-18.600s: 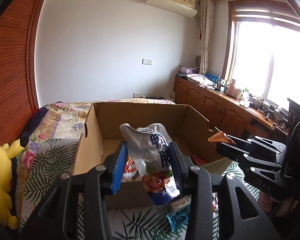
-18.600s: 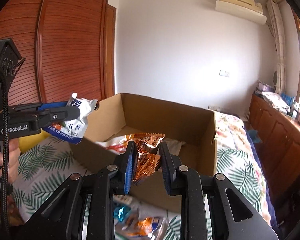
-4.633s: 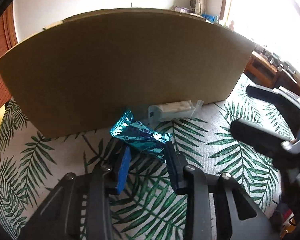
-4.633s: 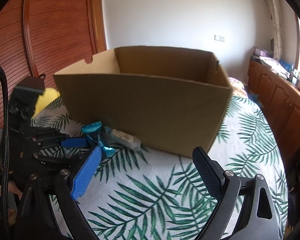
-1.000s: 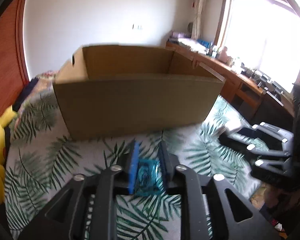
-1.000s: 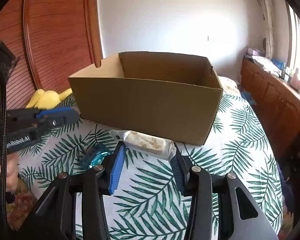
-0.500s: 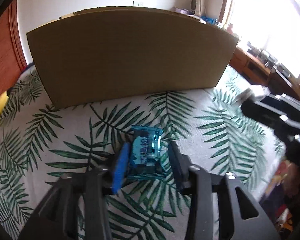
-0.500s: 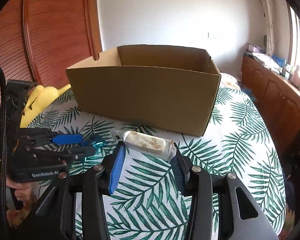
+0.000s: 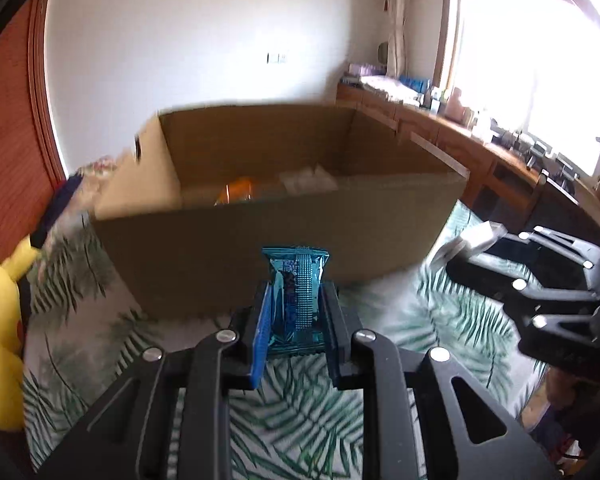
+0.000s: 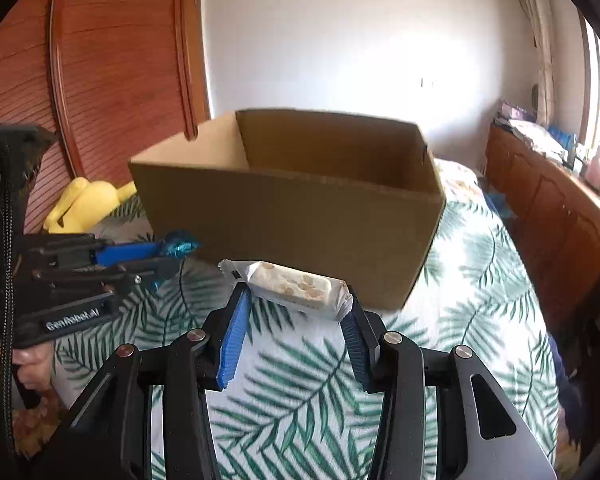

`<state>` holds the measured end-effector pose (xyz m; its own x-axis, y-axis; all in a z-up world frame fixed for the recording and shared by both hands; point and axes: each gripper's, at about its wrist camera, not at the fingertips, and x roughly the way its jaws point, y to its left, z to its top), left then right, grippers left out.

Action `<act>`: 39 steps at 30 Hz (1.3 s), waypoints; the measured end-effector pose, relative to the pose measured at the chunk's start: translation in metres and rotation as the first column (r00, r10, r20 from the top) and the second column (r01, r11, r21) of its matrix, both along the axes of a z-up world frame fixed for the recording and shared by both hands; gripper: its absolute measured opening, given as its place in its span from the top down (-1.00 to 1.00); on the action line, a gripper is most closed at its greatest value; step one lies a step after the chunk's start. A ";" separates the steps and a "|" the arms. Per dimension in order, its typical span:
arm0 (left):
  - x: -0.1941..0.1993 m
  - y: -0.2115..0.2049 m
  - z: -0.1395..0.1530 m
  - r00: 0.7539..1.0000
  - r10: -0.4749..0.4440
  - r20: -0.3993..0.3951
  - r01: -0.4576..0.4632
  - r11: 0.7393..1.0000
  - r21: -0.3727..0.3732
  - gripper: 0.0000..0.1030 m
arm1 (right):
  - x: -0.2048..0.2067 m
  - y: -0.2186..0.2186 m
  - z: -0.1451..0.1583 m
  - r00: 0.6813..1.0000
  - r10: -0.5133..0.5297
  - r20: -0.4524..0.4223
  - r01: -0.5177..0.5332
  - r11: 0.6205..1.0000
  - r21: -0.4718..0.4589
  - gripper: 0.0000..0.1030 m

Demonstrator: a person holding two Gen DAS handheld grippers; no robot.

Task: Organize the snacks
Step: 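Lift both held snacks and carry them over the cardboard box, then open both tools to drop the teal wrapper and white pack into the box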

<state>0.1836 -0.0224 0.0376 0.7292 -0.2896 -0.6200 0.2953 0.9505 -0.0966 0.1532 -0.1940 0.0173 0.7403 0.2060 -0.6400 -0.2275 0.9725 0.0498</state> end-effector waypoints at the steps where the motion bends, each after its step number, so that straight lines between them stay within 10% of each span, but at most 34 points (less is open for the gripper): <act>1: 0.000 0.004 0.007 1.000 -0.003 0.015 0.003 1.000 -0.004 0.59 | 0.003 0.000 0.003 1.000 0.003 0.007 -0.003 1.000 0.000 0.13; 13: 0.056 0.017 0.047 0.995 0.004 0.101 -0.003 1.000 -0.014 0.59 | 0.050 0.002 0.033 0.996 0.029 0.082 -0.029 1.000 -0.002 0.13; 33: 0.109 0.013 0.007 0.998 0.056 0.022 -0.056 0.998 0.004 0.57 | 0.112 0.009 0.005 0.999 0.045 0.014 -0.045 0.998 0.032 0.11; 39: 0.112 0.012 0.004 0.997 0.077 0.021 -0.077 0.997 0.008 0.28 | 0.116 0.007 0.003 0.999 0.036 0.016 -0.036 0.999 0.033 -0.03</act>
<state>0.2951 -0.0101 0.0419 0.7620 -0.2264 -0.6067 0.2229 0.9713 -0.0825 0.2691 -0.1868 0.0202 0.7415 0.2535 -0.6213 -0.2632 0.9616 0.0782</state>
